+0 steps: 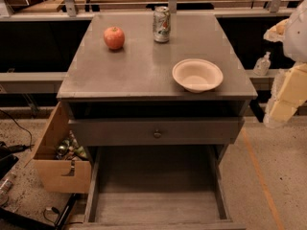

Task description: Place 7up can into middle drawer

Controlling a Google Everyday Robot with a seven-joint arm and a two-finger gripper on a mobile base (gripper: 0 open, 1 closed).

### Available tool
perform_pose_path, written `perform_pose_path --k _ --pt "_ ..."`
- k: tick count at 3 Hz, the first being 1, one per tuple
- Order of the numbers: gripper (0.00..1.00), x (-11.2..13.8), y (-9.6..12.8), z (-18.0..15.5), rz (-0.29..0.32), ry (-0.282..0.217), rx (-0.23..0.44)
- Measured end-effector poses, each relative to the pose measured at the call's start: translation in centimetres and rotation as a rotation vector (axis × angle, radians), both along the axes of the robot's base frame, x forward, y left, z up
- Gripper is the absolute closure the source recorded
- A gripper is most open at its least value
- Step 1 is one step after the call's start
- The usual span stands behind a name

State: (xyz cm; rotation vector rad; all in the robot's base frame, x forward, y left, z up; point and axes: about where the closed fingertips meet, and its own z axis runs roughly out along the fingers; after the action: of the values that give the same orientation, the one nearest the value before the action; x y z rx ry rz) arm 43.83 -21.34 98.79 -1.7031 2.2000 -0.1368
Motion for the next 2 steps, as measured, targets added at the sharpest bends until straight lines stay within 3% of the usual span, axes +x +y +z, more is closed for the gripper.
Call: perform_pose_path --k 1,2 --pt "0.00 0.0 0.0 0.0 0.000 -0.001 0.000" --pt "0.00 2.1 0.2 0.4 -0.009 -0.071 0.031"
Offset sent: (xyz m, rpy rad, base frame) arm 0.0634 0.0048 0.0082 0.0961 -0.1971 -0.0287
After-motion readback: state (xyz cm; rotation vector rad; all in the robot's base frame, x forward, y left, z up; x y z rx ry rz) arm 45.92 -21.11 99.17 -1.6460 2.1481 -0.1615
